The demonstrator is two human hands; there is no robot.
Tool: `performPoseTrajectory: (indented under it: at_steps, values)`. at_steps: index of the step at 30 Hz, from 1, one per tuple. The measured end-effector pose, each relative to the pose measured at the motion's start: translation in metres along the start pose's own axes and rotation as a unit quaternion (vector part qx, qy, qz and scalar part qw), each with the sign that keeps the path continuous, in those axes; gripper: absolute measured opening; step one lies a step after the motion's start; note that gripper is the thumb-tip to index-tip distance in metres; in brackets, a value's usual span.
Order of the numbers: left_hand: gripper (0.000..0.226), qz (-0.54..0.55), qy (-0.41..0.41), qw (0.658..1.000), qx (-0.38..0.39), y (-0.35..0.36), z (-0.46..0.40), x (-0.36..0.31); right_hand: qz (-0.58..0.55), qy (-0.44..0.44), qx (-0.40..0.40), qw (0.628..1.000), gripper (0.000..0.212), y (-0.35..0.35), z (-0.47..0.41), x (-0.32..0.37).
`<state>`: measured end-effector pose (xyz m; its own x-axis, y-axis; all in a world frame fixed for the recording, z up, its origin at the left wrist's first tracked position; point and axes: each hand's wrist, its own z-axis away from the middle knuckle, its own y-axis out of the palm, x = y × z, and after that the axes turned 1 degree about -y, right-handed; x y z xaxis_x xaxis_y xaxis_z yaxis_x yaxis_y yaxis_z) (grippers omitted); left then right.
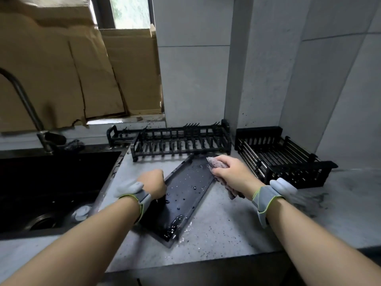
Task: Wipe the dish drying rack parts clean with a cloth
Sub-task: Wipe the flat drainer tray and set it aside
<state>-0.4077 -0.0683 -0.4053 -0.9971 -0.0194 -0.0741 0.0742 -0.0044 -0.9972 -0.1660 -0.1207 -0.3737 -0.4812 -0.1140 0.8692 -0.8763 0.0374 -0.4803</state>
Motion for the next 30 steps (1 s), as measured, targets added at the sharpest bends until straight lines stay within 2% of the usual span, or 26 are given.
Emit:
performPoseTrajectory:
  at_steps: [5, 7, 11, 15, 17, 19, 22, 24, 26, 30]
  values:
    - [0.022, -0.046, -0.031, 0.997, -0.049, -0.003, -0.004, 0.075, 0.059, -0.067, 0.075, 0.993, 0.049, 0.039, -0.008, 0.01]
    - [0.019, -0.041, -0.043, 0.997, -0.047, -0.002, -0.007, 0.098, 0.119, -0.11, 0.104, 0.981, 0.048, 0.059, -0.011, 0.014]
    - [0.023, -0.054, -0.006, 0.998, -0.039, -0.002, -0.016, 0.115, 0.255, -0.17, 0.123, 0.944, 0.044, 0.08, -0.016, 0.02]
    - [0.021, 0.01, 0.026, 0.998, -0.059, -0.006, -0.009, 0.126, 0.369, -0.237, 0.146, 0.887, 0.025, 0.101, -0.028, 0.028]
    - [0.017, 0.071, 0.093, 0.991, -0.064, -0.009, 0.011, 0.119, 0.422, -0.266, 0.151, 0.853, 0.017, 0.105, -0.032, 0.025]
    - [0.029, 0.106, 0.168, 0.979, -0.038, -0.009, 0.038, 0.113, 0.47, -0.283, 0.158, 0.821, 0.017, 0.114, -0.038, 0.021]
    - [0.048, 0.042, 0.214, 0.976, -0.018, -0.004, 0.066, 0.112, 0.493, -0.321, 0.157, 0.793, 0.016, 0.127, -0.044, 0.019]
    - [0.035, -0.007, 0.219, 0.975, -0.038, -0.001, 0.071, 0.115, 0.494, -0.348, 0.152, 0.782, 0.013, 0.132, -0.047, 0.019]
    - [0.017, 0.002, 0.224, 0.971, -0.078, -0.006, 0.07, 0.12, 0.506, -0.37, 0.137, 0.767, 0.012, 0.135, -0.05, 0.022]
    - [0.012, 0.023, 0.23, 0.961, -0.151, -0.025, 0.06, 0.135, 0.488, -0.413, 0.076, 0.765, 0.01, 0.132, -0.06, 0.042]
